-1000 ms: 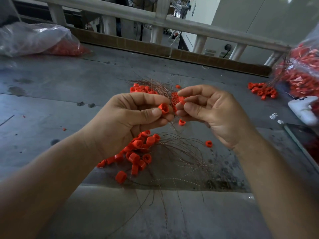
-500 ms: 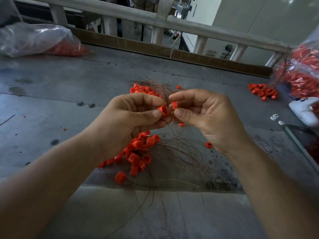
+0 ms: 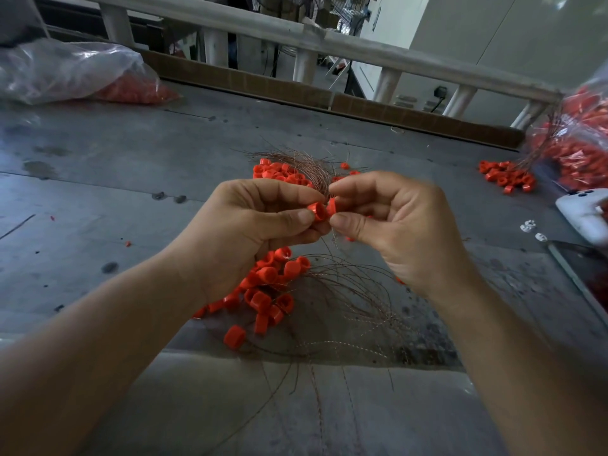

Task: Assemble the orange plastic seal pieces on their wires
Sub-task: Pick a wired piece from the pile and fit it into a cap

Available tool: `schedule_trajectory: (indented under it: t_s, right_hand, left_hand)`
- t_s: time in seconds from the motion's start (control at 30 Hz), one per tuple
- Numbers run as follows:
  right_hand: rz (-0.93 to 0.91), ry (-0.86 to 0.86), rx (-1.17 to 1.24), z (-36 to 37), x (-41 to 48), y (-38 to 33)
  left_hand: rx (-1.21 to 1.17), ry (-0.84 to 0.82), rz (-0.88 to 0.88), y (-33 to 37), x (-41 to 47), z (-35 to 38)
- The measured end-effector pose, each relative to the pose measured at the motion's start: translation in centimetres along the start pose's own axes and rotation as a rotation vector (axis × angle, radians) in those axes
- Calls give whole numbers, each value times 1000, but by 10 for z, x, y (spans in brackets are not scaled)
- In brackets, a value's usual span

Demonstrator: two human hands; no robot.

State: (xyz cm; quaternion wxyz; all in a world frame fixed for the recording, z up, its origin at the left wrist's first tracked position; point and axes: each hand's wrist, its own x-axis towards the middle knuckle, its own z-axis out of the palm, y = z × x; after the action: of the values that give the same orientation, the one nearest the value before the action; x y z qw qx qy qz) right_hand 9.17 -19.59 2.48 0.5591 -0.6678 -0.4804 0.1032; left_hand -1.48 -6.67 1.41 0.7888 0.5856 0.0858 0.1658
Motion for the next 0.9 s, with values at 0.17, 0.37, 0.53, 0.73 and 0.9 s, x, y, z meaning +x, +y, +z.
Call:
schedule_trajectory:
  t_s: [0.17,0.37,0.53,0.73,0.9]
  right_hand:
    - [-73,-9,-104,4,-2,0]
    - [-86,9,-169,5,-3,1]
    - [-109,24,-218,5,-4,2]
    - [-128,28,-222,5,-4,3]
    - [-133,27,-226,5,-5,2]
  left_hand:
    - [27,24,-6,0,0,0]
    - [54,27,-3,-1,0,2]
    - [83,22,3,-2,-1,1]
    - [142,3,2,-2,-2,0]
    - [110,-11,-8,-2,-3,1]
